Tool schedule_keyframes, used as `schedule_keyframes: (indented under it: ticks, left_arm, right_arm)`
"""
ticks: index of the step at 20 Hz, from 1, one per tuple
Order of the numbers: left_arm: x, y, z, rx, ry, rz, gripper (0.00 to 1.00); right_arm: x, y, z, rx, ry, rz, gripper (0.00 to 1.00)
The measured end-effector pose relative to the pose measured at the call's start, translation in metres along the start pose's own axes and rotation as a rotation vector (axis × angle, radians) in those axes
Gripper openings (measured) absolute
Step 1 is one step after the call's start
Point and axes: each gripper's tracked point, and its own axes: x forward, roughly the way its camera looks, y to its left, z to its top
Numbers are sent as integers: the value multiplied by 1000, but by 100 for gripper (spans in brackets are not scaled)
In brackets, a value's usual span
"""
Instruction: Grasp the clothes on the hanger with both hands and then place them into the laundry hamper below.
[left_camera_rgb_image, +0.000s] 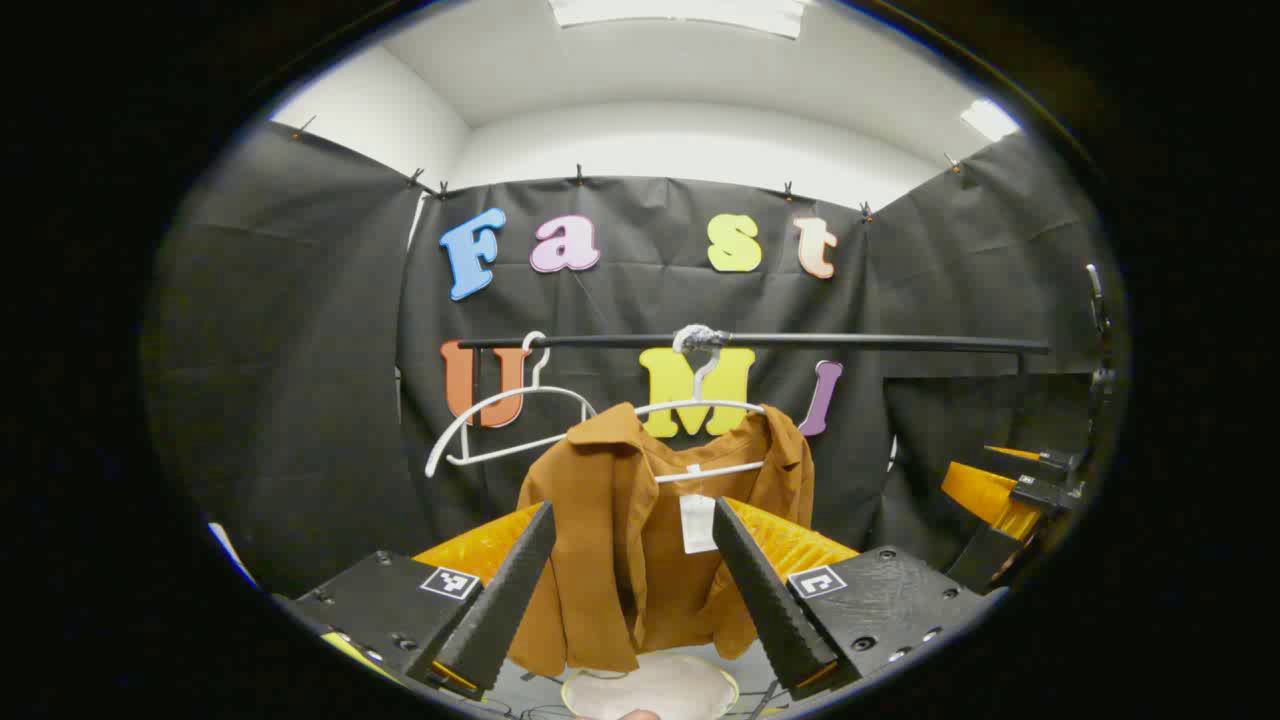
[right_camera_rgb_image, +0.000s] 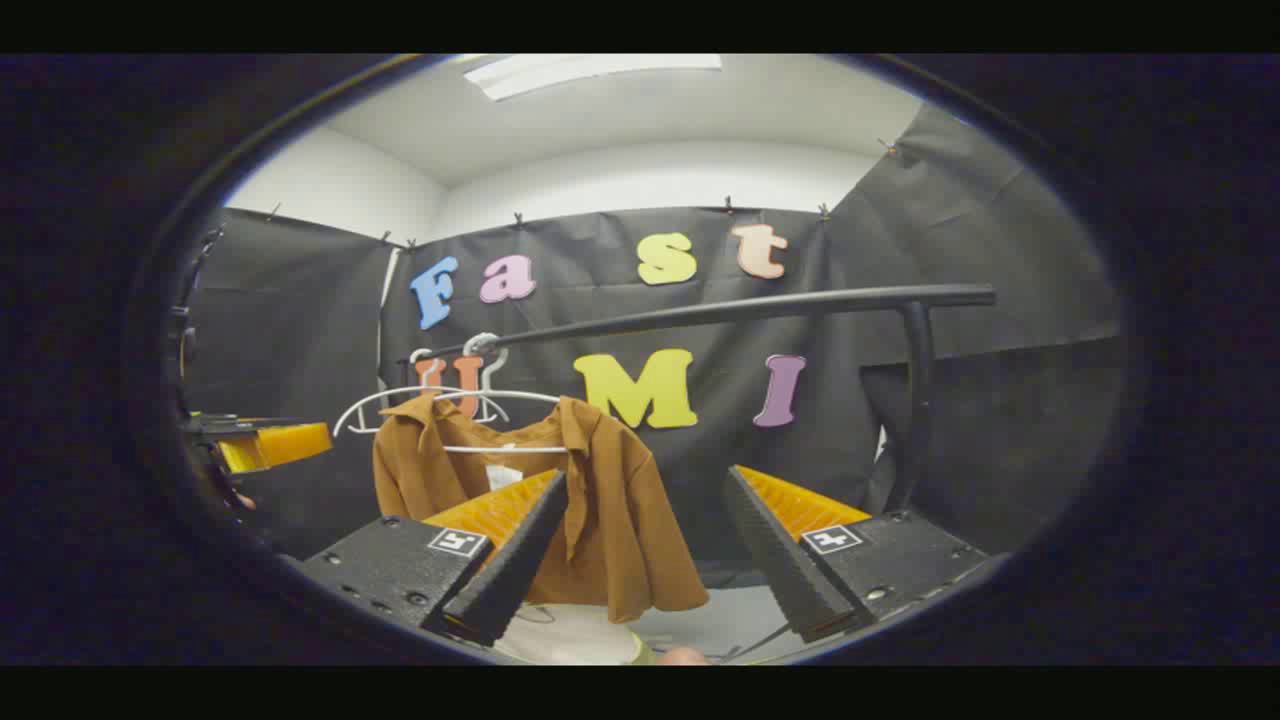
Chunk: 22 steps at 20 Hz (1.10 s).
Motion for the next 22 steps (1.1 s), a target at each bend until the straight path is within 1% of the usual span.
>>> schedule_keyframes:
  ticks: [4, 5, 7, 8, 9, 10, 12, 13, 15, 16, 17, 18, 19, 20, 21, 22]
  left_arm:
    - [-2, -6, -14, 36, 35, 32, 100]
    - [-2, -6, -18, 39, 42, 42, 100]
    - [-3, -6, -23, 37, 53, 59, 98]
    - [-4, -6, -25, 35, 57, 62, 96]
    - [-5, -6, -24, 34, 57, 69, 97]
    - [-5, -6, -24, 35, 57, 73, 100]
    - [0, -6, -25, 35, 53, 81, 97]
    - [-1, -6, -26, 31, 54, 86, 92]
    - [-2, -6, -29, 17, 60, 94, 100]
    - [-1, -8, -30, 11, 62, 93, 100]
    - [1, -8, -31, 11, 64, 99, 100]
    - [3, -6, -33, 14, 65, 108, 96]
    - [4, -4, -33, 16, 67, 116, 100]
    - [5, -4, -34, 16, 67, 123, 91]
    - [6, -4, -36, 15, 67, 132, 100]
    - [7, -4, -38, 14, 73, 141, 100]
  right_arm:
    - [8, -9, -15, 3, 42, 1, 100]
    - [10, -11, -19, 8, 53, 3, 97]
    - [14, -13, -26, 12, 76, 10, 96]
    - [16, -15, -28, 10, 83, 8, 100]
    - [16, -17, -29, 6, 82, 9, 99]
    - [17, -16, -27, 2, 77, 11, 99]
    - [21, -16, -26, -5, 69, 14, 100]
    - [23, -16, -28, -7, 71, 13, 100]
    - [27, -13, -35, -3, 86, 20, 100]
    - [29, -12, -37, 1, 92, 26, 96]
    - [31, -12, -40, 3, 99, 25, 99]
    - [34, -13, -41, 6, 103, 26, 97]
    - [36, -12, -44, 10, 109, 27, 100]
    - [38, -12, -45, 14, 108, 34, 97]
    - [40, -10, -46, 14, 110, 40, 100]
    - [43, -10, -47, 16, 109, 49, 99]
